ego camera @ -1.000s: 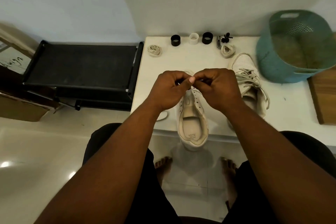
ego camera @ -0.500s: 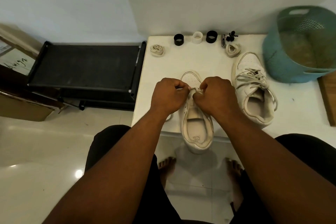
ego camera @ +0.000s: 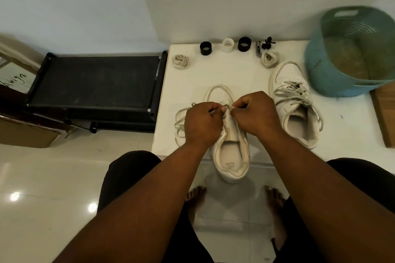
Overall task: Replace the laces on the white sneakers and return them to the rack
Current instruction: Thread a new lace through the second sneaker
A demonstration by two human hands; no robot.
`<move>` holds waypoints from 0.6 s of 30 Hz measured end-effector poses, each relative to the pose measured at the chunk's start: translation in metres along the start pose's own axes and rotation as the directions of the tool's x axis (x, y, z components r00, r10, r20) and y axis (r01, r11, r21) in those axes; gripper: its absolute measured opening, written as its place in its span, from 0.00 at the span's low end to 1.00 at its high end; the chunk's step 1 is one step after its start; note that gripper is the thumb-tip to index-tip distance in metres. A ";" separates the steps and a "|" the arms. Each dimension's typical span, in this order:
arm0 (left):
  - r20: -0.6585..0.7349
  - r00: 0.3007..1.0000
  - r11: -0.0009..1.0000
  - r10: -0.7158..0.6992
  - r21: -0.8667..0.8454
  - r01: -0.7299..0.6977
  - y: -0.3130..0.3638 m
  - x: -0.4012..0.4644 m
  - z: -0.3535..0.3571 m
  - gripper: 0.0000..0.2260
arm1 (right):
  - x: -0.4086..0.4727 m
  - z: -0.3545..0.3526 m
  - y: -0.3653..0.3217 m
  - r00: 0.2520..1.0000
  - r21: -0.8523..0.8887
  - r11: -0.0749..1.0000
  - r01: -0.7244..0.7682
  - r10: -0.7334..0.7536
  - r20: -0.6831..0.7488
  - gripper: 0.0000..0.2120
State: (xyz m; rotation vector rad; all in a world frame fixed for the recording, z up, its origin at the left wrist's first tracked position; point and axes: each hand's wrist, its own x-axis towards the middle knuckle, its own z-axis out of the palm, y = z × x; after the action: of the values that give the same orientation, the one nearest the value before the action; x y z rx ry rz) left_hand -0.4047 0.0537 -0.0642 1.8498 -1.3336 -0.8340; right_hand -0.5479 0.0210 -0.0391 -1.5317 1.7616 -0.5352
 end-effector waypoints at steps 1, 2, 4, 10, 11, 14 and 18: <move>-0.005 1.000 1.000 -0.004 -0.024 0.004 -0.002 0.000 0.001 0.05 | 0.000 0.000 0.000 1.000 0.007 1.000 0.005 -0.005 0.001 0.03; -0.002 1.000 0.998 -0.017 -0.062 0.017 -0.003 0.000 0.002 0.04 | 0.000 -0.001 0.001 1.000 0.011 1.000 0.011 -0.011 0.001 0.04; 0.008 0.998 0.984 -0.057 -0.167 0.058 -0.008 0.000 0.004 0.04 | -0.001 -0.001 0.001 1.000 0.022 1.000 0.015 -0.015 -0.003 0.04; -0.028 0.999 0.986 -0.041 -0.161 0.036 -0.008 -0.002 0.010 0.04 | -0.004 0.000 -0.001 0.999 0.027 0.998 0.049 -0.049 0.013 0.03; -0.027 1.000 0.990 -0.016 -0.139 0.012 -0.007 -0.002 0.010 0.04 | -0.004 -0.001 -0.001 0.999 0.027 0.998 0.052 -0.053 0.013 0.04; -0.016 0.999 0.994 0.028 -0.106 -0.029 -0.005 0.002 0.007 0.03 | 0.000 0.000 0.004 0.999 0.123 0.992 0.020 -0.023 0.026 0.06; 0.047 0.999 0.995 0.022 -0.102 -0.017 -0.005 0.009 0.002 0.03 | 0.003 0.004 0.012 0.998 0.112 0.992 0.065 -0.064 -0.018 0.05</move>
State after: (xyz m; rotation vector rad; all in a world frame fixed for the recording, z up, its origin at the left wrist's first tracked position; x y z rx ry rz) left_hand -0.4013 0.0463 -0.0706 1.7458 -1.3123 -0.9247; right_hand -0.5524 0.0210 -0.0512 -1.5138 1.6687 -0.6679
